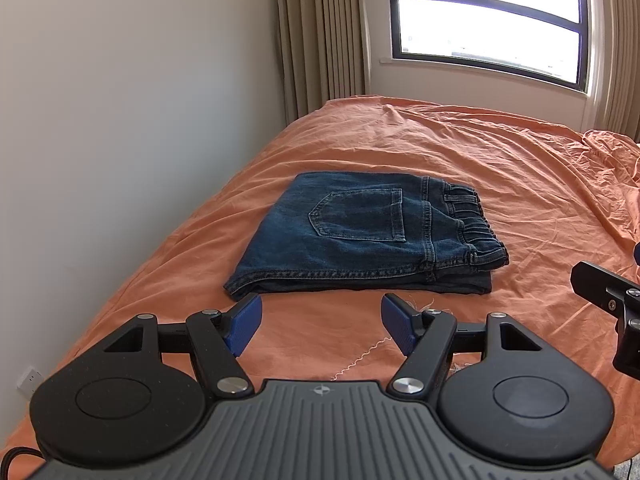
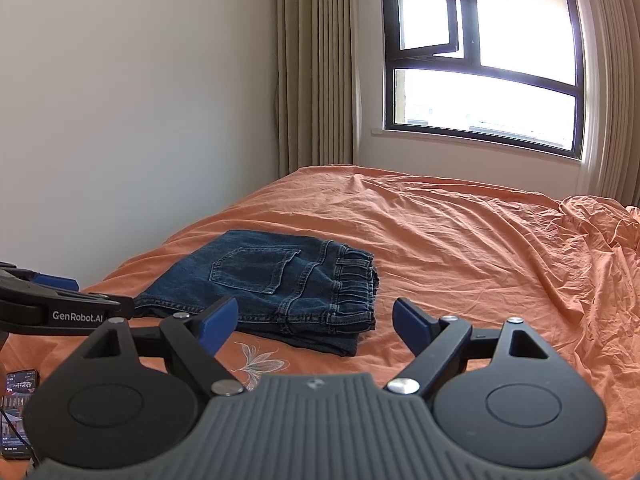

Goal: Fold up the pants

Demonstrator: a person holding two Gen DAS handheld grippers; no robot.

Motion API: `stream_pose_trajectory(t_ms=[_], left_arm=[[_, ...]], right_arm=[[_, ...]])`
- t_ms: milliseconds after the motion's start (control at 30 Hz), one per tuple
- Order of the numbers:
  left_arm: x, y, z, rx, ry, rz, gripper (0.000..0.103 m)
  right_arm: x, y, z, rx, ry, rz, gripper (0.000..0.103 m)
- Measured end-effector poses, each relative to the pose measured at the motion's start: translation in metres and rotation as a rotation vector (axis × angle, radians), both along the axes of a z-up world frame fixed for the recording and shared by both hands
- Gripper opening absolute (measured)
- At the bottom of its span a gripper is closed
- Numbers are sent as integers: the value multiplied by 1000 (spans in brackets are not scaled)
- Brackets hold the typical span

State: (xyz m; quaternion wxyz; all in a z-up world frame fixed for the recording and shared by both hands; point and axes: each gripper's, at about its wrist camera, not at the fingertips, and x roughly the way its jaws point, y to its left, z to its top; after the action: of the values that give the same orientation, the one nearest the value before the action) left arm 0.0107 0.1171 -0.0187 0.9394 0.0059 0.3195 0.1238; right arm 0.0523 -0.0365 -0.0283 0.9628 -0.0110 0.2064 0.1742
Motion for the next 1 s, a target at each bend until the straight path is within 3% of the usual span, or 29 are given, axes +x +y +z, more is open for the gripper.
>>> stream_pose_trajectory(t_ms=[1000], left_arm=[[-2,-4,0,2,11,-12,80]], right_arm=[[-2,0,1,16,-3,-4,81]])
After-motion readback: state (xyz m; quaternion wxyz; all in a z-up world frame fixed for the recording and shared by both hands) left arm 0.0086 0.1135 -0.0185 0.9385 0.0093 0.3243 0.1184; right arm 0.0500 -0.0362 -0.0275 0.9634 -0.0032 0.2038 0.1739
